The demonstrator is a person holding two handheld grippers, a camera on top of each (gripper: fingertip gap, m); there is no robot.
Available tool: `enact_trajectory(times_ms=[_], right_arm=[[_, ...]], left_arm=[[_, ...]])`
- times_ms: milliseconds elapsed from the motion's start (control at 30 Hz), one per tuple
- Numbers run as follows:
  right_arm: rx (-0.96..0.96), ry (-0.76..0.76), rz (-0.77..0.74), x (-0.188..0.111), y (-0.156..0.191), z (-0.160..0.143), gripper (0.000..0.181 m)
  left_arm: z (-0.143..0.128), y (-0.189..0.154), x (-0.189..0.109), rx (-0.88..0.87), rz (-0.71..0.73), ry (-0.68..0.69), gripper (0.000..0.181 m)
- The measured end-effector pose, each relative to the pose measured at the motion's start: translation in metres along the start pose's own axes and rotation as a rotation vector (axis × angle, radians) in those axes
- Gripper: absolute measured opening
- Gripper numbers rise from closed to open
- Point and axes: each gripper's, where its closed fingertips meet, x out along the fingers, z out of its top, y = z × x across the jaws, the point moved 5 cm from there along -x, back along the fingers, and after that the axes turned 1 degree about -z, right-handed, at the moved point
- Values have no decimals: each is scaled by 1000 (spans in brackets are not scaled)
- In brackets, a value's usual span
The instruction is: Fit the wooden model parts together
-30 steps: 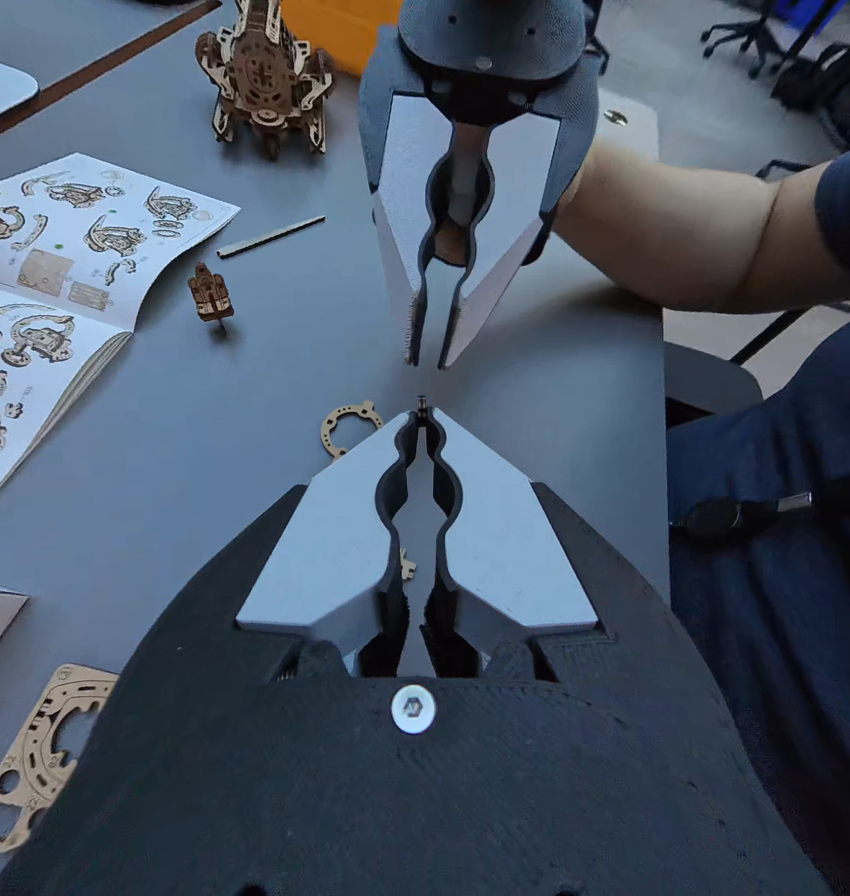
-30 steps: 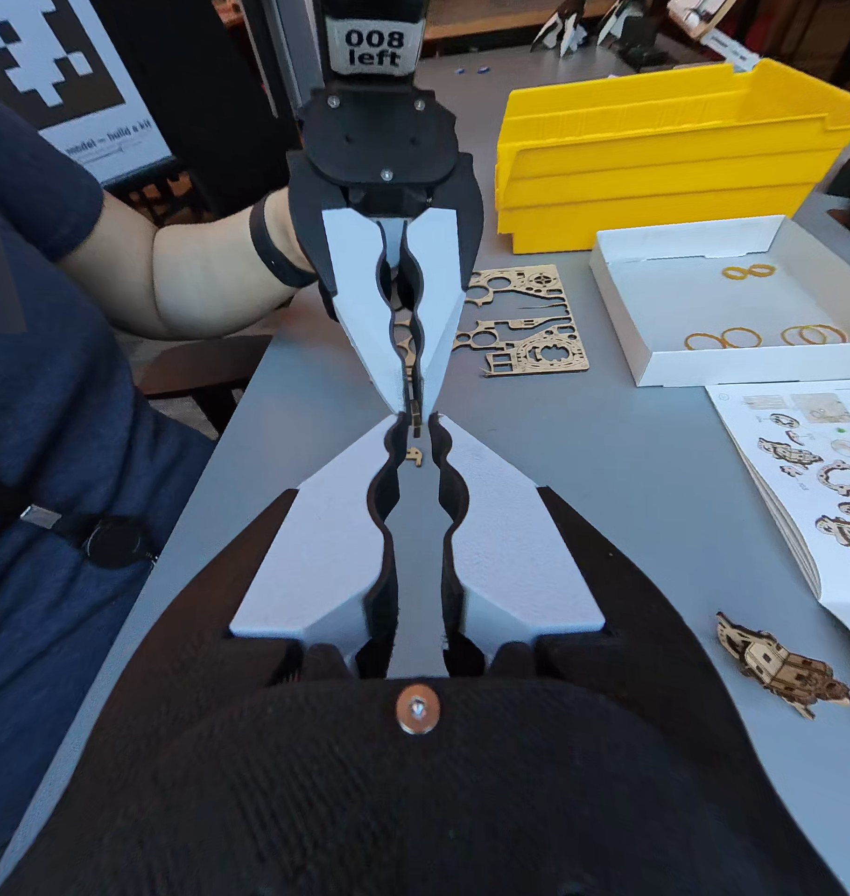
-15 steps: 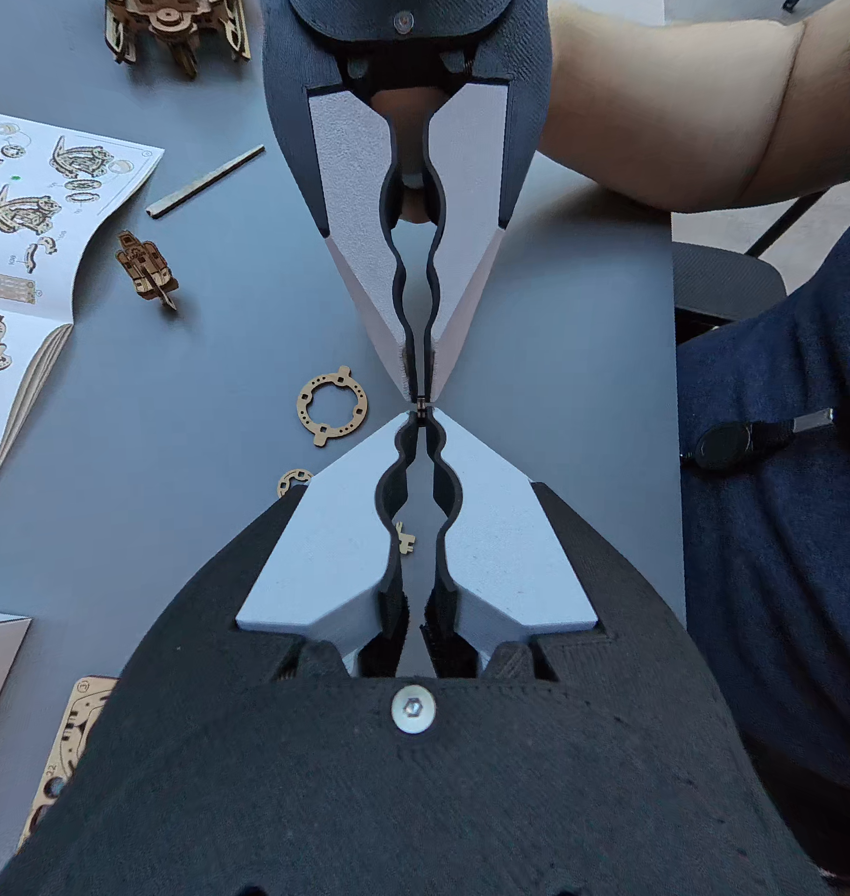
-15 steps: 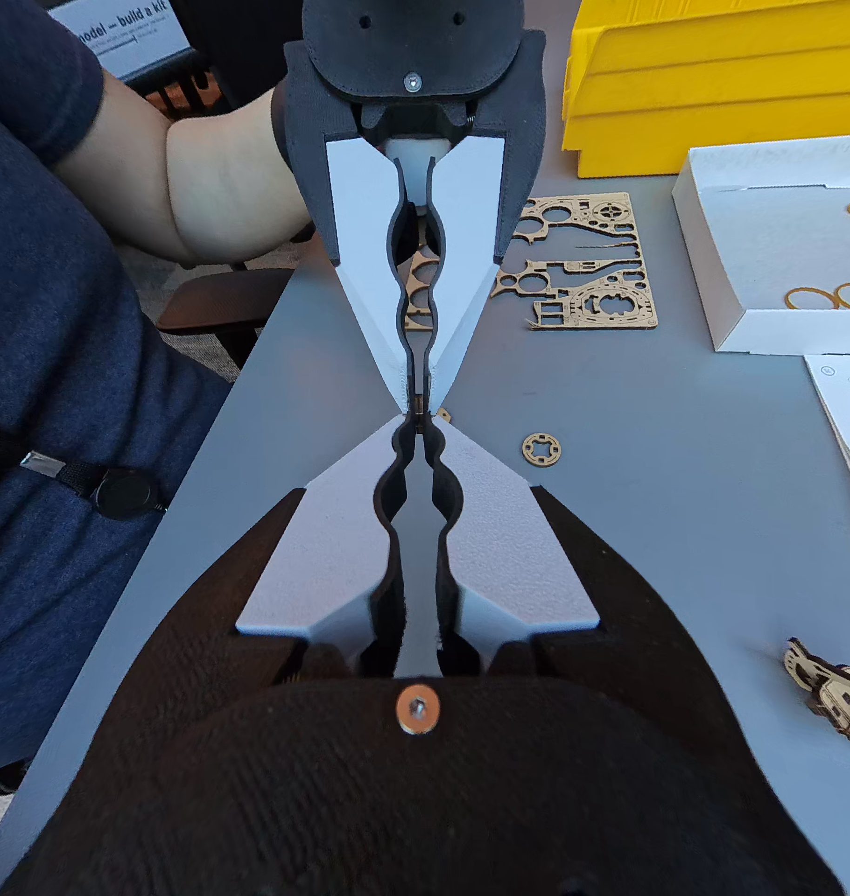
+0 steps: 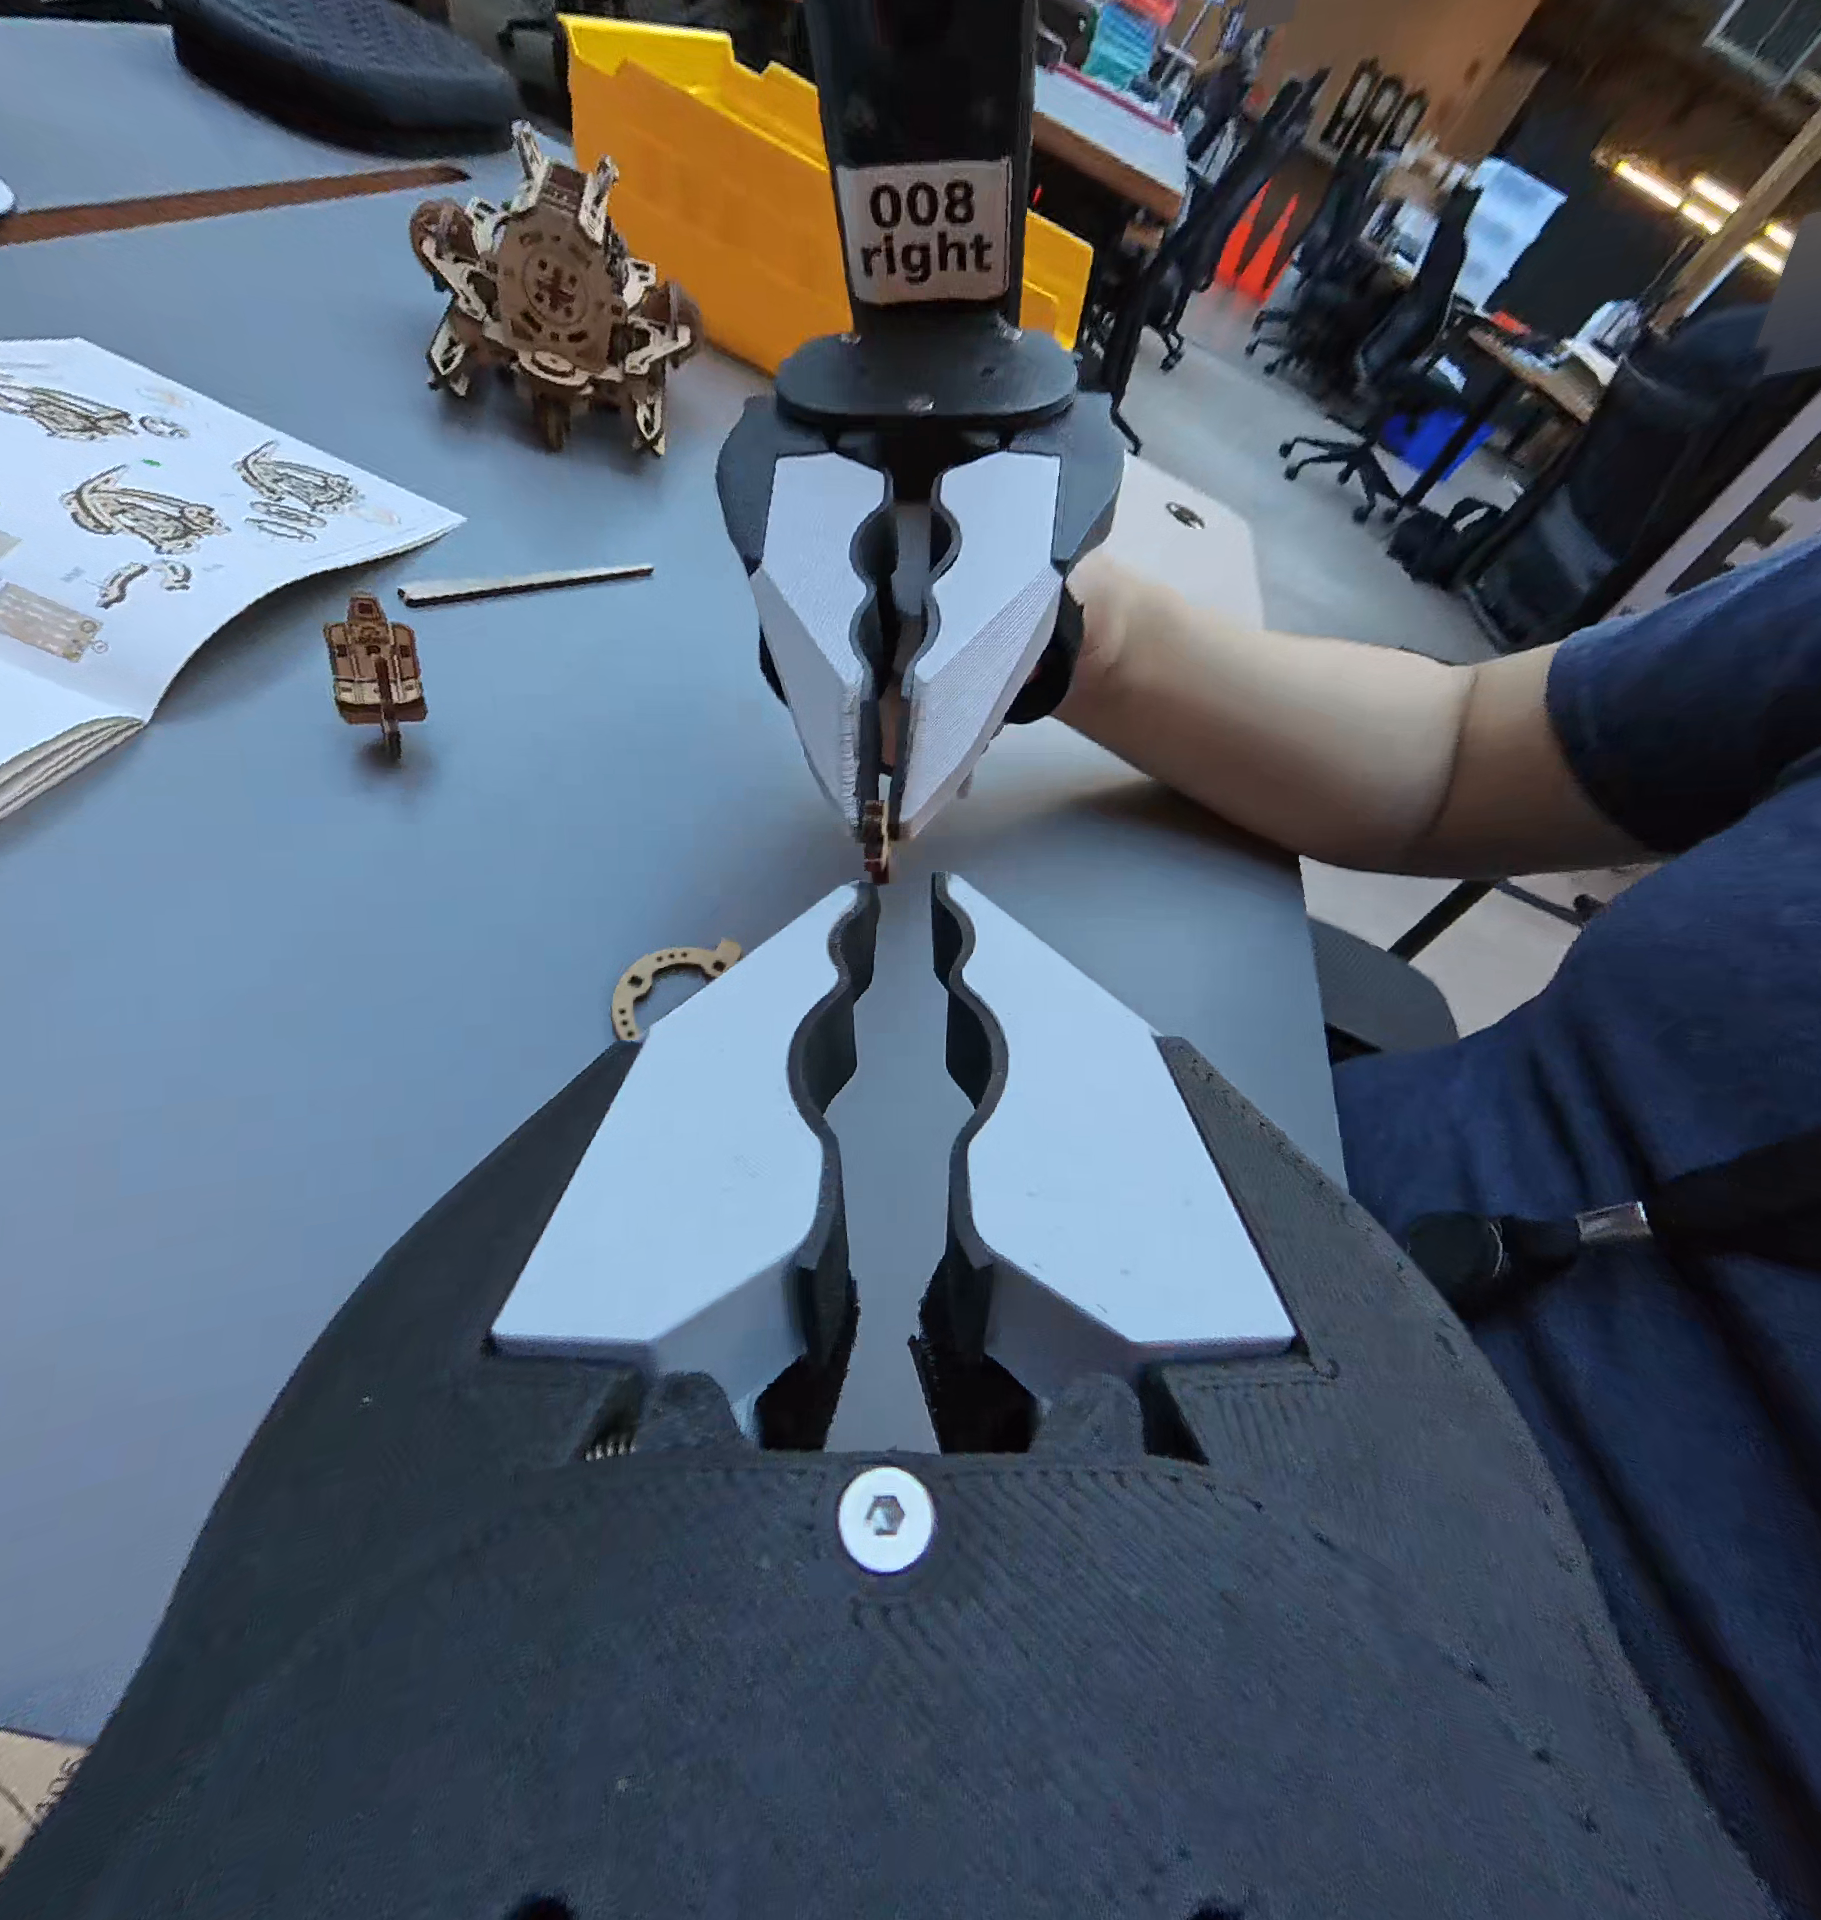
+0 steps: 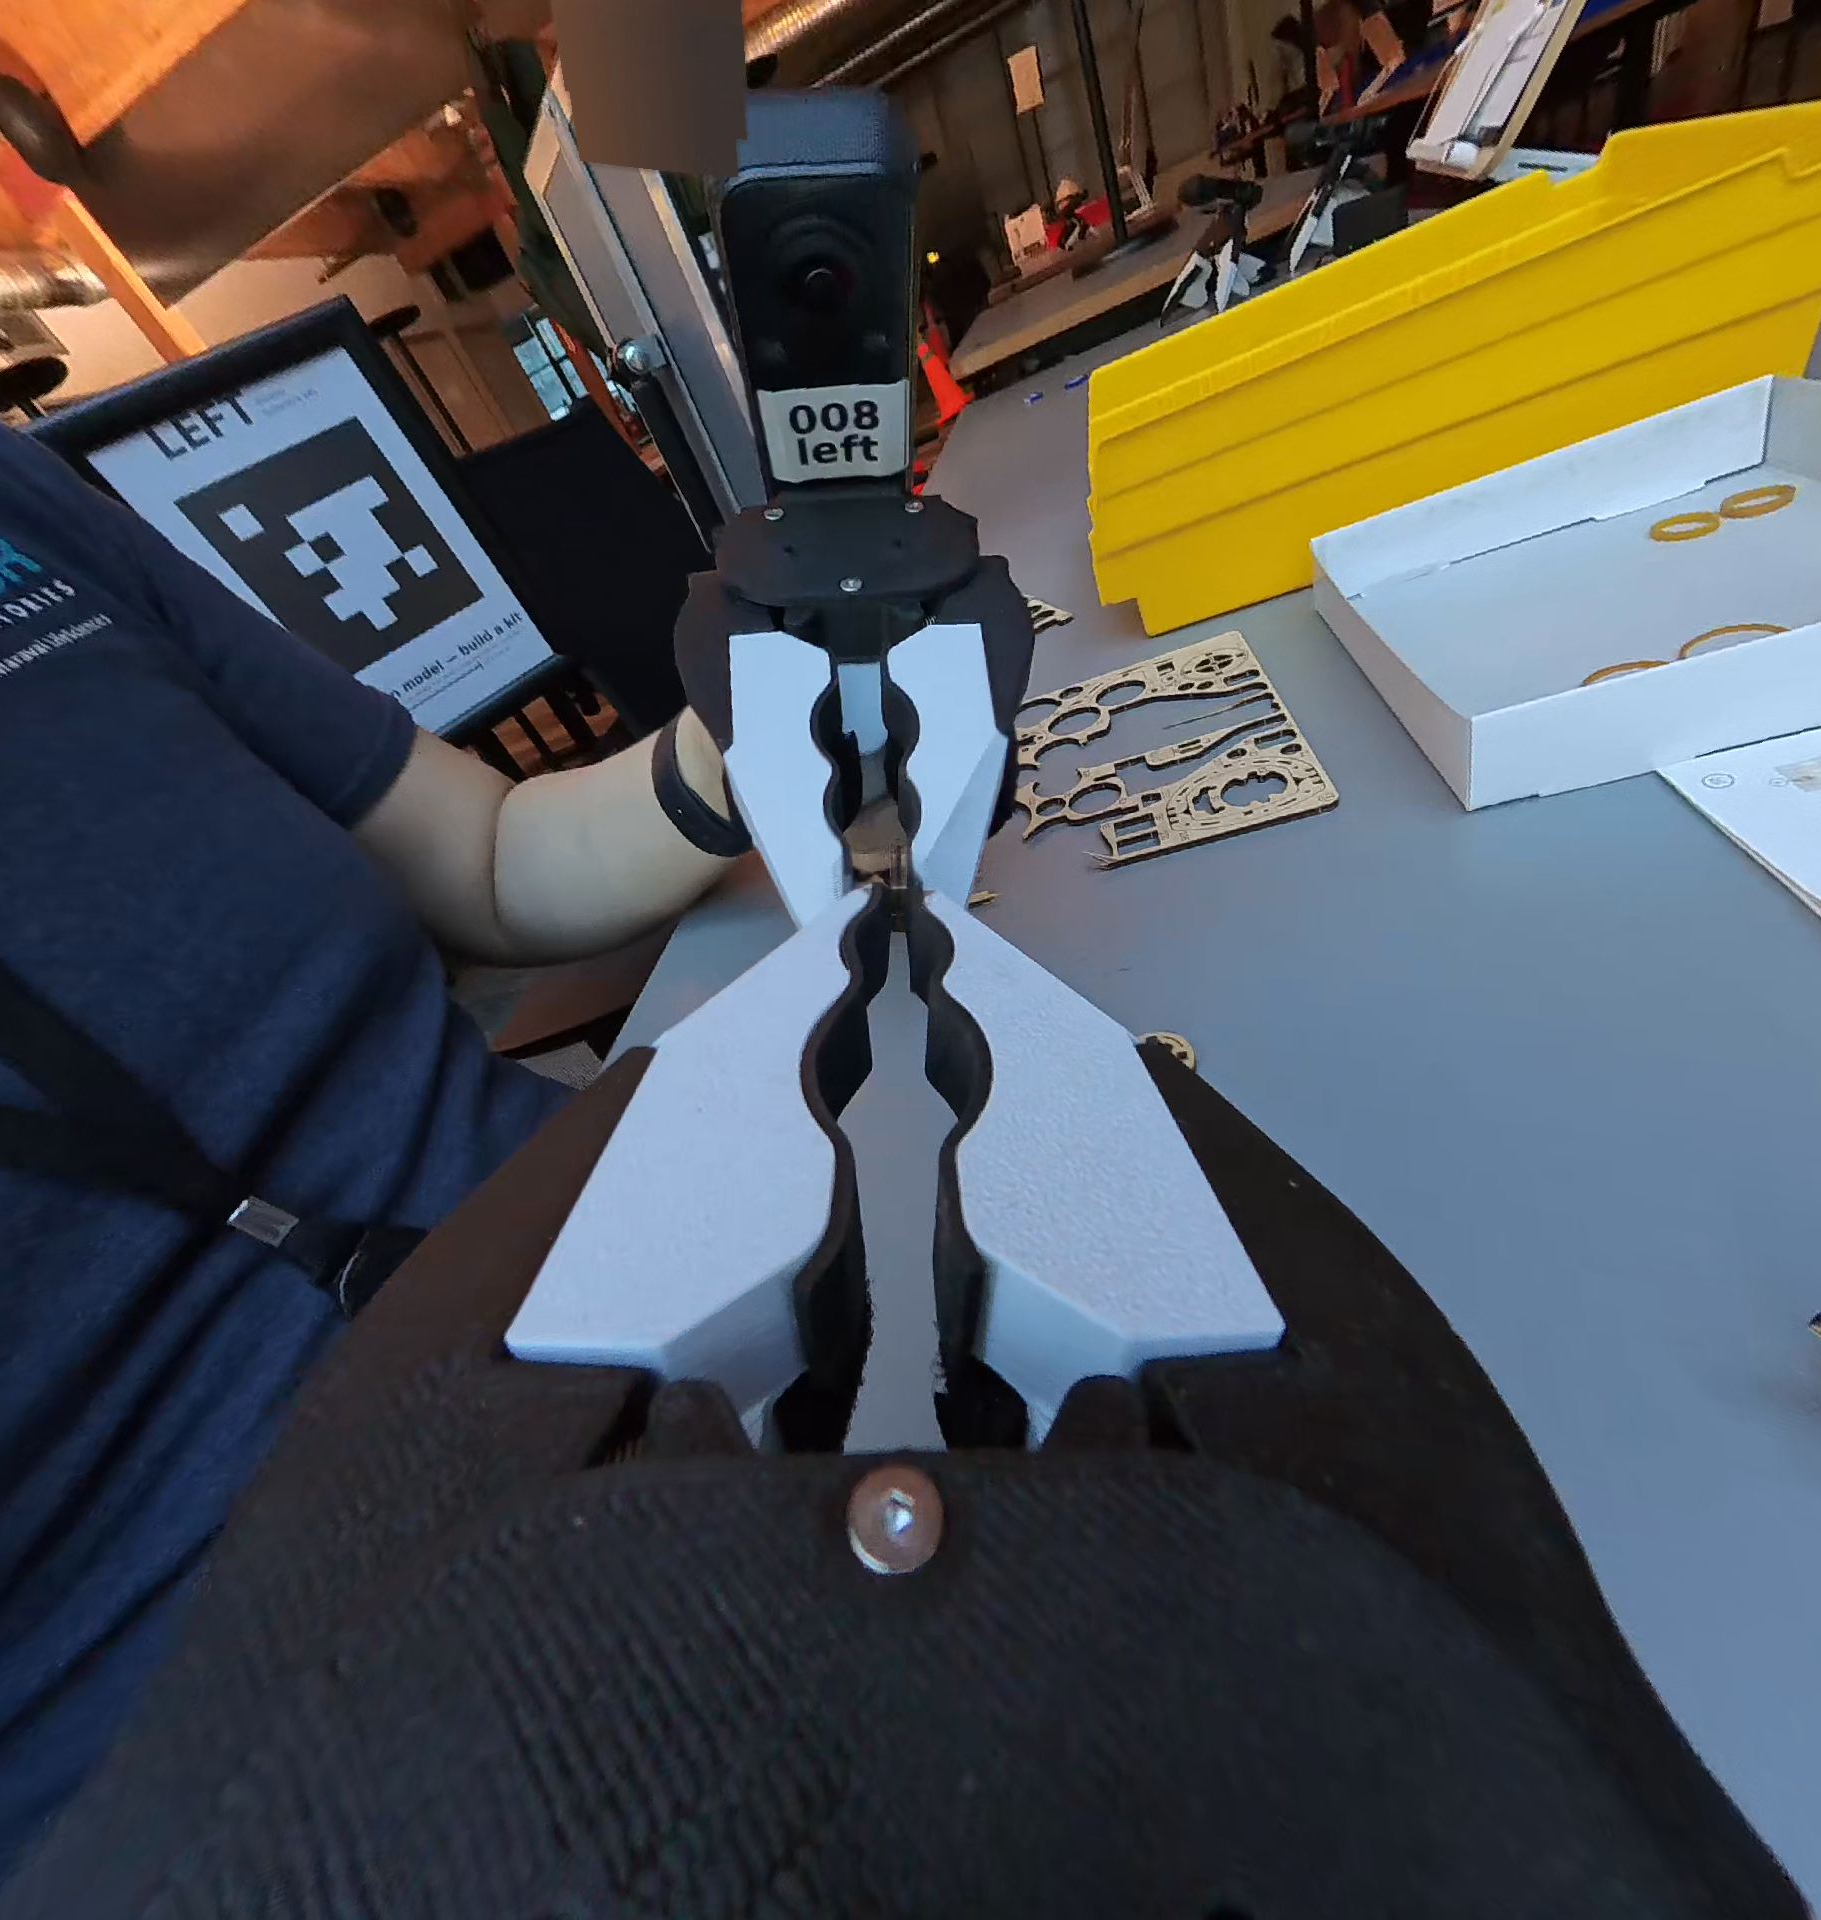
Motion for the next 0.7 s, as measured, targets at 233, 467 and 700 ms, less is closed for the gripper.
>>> enact_trajectory(times_ms=[233, 467, 700], right_arm=[[19, -12, 34, 3, 1, -2, 1], [-17, 53, 28, 5, 3, -9, 8], [-6, 82, 46, 7, 4, -12, 1]], left_arm=[[1, 0, -4, 46, 16, -10, 1], [-9, -1, -1, 55, 1, 83, 1], [-14, -2, 1, 73, -8, 135, 1]])
